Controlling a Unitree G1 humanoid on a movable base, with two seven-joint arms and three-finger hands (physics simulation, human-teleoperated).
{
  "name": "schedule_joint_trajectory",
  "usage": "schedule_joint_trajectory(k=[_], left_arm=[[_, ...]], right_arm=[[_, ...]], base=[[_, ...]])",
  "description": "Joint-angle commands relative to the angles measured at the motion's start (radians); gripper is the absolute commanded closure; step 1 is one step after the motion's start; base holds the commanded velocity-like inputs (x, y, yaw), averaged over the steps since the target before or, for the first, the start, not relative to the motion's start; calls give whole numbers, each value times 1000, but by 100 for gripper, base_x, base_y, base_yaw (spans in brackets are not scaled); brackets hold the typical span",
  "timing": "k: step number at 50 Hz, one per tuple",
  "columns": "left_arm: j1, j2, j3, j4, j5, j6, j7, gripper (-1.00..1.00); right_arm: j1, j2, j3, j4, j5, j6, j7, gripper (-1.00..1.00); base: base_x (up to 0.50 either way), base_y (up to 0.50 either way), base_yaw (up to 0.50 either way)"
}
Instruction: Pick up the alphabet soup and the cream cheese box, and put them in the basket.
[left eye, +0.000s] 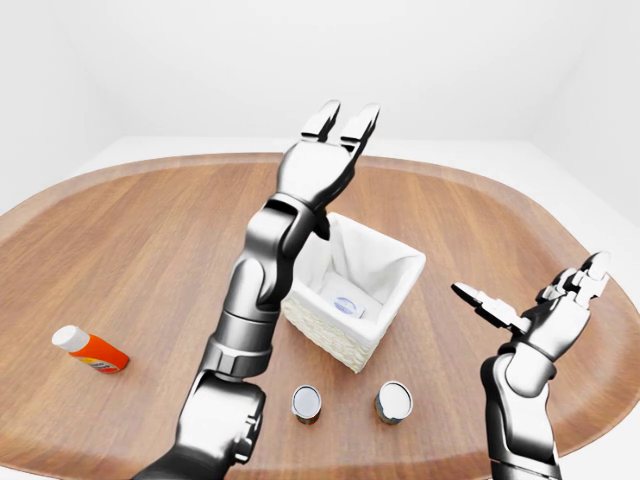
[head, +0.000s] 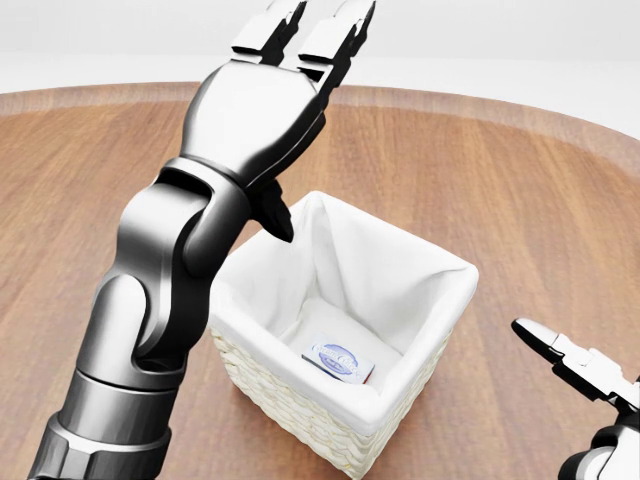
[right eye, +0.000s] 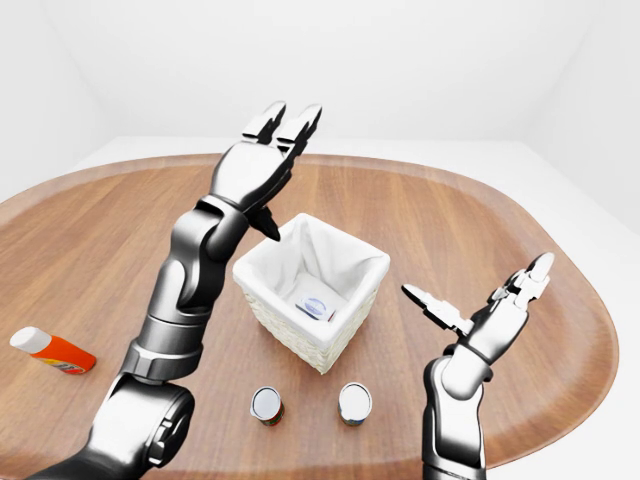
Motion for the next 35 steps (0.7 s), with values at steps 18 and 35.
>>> schedule_joint_trajectory(k=[18, 35], left_arm=[[250, 57, 38, -288, -83, 0, -10, -100], [407, 112, 104, -485, -202, 0, -25, -100]], right_arm=[[-1, 0, 4, 3, -7, 0, 0, -100], [-2, -1, 4, 6, -10, 0, 0, -100]], base=[[0, 0, 0], [0, 0, 0]])
